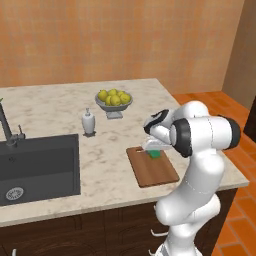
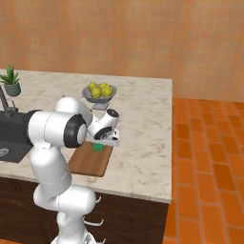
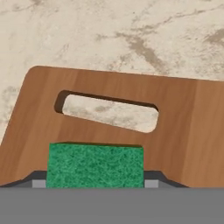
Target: Pick up the sponge from the counter and clean the cutting board by briefly scrubbing or pressing down on the cutting board. Once finished, release the sponge.
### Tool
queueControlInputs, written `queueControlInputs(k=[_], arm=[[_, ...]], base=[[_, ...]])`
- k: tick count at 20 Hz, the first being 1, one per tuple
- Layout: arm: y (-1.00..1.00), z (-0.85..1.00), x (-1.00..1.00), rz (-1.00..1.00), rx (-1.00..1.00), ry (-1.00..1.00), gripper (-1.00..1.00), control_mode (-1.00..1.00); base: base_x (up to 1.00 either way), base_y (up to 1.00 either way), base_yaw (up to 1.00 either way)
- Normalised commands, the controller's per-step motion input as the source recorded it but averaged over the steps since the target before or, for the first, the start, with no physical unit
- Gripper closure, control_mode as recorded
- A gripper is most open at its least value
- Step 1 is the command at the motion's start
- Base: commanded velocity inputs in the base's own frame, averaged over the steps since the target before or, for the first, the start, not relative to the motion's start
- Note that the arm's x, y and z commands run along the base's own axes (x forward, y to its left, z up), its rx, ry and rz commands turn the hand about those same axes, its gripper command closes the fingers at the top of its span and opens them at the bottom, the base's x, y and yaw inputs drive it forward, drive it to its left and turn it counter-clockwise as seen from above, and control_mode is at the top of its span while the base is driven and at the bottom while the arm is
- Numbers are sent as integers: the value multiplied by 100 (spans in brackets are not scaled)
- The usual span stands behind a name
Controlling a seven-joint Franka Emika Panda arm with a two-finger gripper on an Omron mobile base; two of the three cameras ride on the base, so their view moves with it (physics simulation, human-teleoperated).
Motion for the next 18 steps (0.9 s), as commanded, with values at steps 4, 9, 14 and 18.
queueControlInputs(k=[4,9,14,18], arm=[[15,-22,-100,20,-8,0,100,-100],[3,-3,-97,11,-14,-8,100,-100],[2,-6,-90,3,-1,-8,100,-100],[6,-19,-43,10,2,0,100,-100]], base=[[0,0,0],[0,0,0],[0,0,0],[0,0,0]])
